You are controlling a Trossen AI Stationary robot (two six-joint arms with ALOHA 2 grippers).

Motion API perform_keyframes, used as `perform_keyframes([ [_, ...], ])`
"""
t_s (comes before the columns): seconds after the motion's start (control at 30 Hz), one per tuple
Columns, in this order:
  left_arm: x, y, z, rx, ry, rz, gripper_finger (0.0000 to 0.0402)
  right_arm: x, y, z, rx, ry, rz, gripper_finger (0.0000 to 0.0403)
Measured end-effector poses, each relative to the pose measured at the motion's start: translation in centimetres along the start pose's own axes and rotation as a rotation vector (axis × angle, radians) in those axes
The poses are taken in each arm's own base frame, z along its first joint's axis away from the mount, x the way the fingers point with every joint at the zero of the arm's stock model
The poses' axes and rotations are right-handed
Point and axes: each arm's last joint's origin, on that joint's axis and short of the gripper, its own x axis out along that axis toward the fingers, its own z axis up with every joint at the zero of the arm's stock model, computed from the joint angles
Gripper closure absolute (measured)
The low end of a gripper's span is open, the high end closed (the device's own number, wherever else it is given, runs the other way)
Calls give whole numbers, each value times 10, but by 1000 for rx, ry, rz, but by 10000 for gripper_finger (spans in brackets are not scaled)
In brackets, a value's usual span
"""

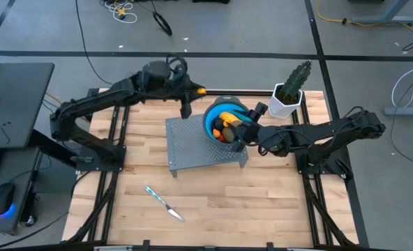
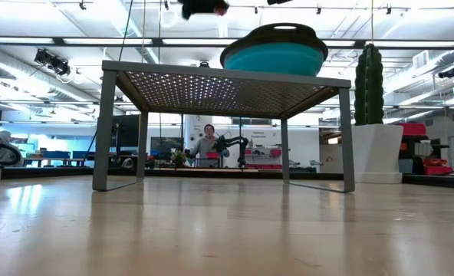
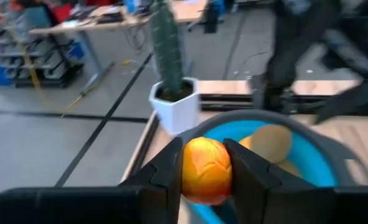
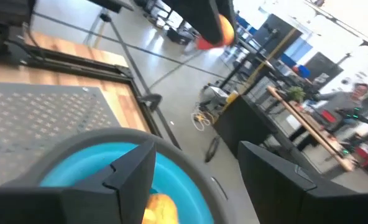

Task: Pick & Place Fruit
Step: Put the orange pear into the blue strainer bowl on the shelf, then adjust the shelf

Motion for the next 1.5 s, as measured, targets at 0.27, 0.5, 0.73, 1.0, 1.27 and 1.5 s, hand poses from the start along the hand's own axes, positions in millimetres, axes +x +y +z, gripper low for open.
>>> perform_keyframes([
  [0.27, 42, -27, -9, 28, 1, -89, 296, -6, 0, -1, -4, 14, -69, 165],
  [0.5, 67, -35, -24, 6, 59, -135, 267, -17, 3, -1, -33, 24, -111, 165],
  [0.73, 68, -38, -28, -45, 100, -156, 201, -22, 4, -1, -43, 27, -131, 165],
  [1.0, 43, -38, -27, 20, 185, -130, 157, -22, 4, -6, -26, 61, -166, 165],
  [1.27, -2, -39, -44, 42, 179, -169, 173, -38, 18, -26, 17, 140, -39, 165],
  [1.5, -37, -45, -97, -11, 37, -148, 195, -62, 36, -37, 106, 222, 250, 165],
])
